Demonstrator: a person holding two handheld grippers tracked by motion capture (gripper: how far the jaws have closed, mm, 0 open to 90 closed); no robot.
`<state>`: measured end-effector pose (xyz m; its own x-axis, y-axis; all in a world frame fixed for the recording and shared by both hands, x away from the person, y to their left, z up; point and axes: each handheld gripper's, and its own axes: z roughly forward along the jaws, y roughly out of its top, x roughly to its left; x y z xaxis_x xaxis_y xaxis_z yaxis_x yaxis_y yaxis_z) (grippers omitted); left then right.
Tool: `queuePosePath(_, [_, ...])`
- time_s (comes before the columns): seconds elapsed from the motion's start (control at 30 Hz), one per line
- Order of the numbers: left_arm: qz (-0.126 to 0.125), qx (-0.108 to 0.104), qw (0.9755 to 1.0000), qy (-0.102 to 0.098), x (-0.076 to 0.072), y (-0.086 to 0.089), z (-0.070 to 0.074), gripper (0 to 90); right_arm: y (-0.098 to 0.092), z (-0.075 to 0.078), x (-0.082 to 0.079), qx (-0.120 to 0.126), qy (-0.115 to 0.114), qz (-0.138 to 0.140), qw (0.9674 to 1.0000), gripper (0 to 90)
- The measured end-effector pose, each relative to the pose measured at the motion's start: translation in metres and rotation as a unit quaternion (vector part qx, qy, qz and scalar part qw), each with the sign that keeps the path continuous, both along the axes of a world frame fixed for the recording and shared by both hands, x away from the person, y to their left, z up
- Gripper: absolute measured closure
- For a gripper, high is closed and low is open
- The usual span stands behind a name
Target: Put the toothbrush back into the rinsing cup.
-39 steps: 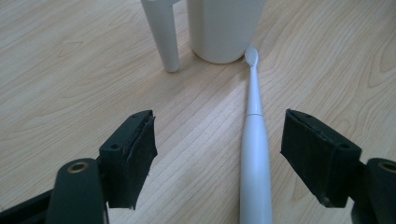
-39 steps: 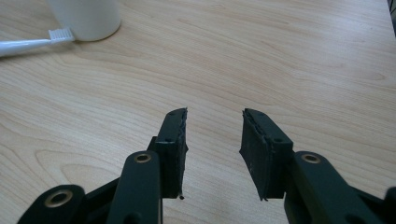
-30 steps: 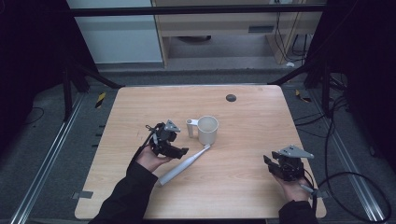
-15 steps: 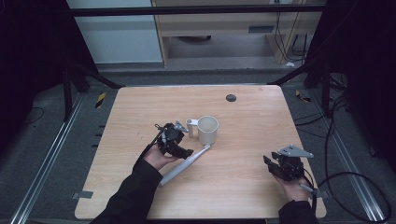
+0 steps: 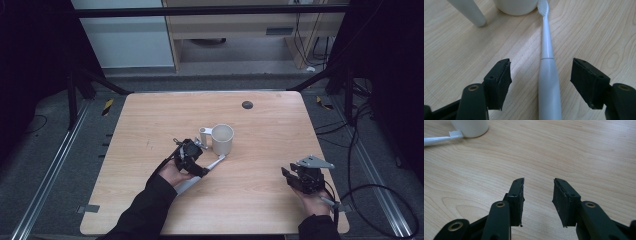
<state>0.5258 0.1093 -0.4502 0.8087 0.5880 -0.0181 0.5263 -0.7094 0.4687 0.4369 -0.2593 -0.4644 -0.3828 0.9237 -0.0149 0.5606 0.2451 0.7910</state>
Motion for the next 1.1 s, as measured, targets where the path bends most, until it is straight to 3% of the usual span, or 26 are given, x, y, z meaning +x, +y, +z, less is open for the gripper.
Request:
queuePosePath(0.6, [-0.014,0.026,0.9992,0.025,0.001,-0.005,-0.013,39.0,0.001,-0.001,0.001,0.000,0.007,0.003,1.0000,60.6])
queuePosePath(1.1, [-0.023,0.033,0.9981,0.046,0.003,-0.005,-0.018,55.2,0.000,-0.001,0.001,0.002,0.009,0.002,1.0000,60.8])
